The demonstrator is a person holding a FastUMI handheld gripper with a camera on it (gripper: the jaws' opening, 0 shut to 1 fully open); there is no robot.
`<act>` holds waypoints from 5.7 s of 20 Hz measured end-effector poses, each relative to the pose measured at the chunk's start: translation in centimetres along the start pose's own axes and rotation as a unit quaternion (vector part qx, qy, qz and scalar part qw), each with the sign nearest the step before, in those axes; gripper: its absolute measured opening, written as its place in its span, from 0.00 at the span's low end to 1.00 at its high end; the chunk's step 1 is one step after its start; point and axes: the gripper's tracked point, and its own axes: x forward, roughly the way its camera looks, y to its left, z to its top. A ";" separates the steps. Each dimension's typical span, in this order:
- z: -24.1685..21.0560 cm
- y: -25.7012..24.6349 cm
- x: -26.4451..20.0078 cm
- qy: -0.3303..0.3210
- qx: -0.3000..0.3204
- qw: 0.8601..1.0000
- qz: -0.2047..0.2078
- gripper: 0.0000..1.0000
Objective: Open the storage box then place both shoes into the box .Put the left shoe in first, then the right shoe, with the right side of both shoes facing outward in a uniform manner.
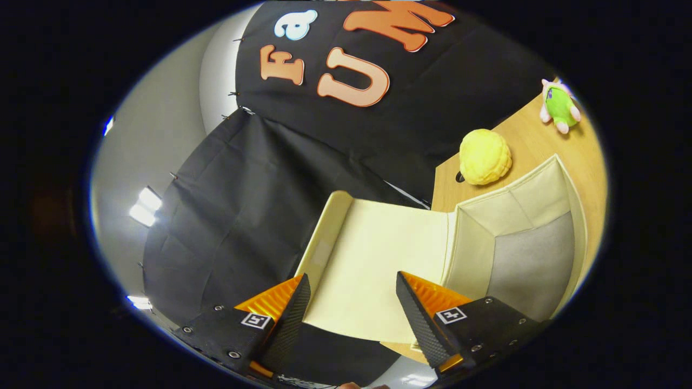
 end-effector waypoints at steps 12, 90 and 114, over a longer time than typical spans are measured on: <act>3.4 -12.3 -12.3 -0.032 -0.143 0.970 -0.196 0.95; 2.9 -18.5 -2.7 0.005 -0.001 0.937 -0.348 0.04; 2.2 -14.6 -5.1 0.010 -0.024 0.957 -0.290 0.63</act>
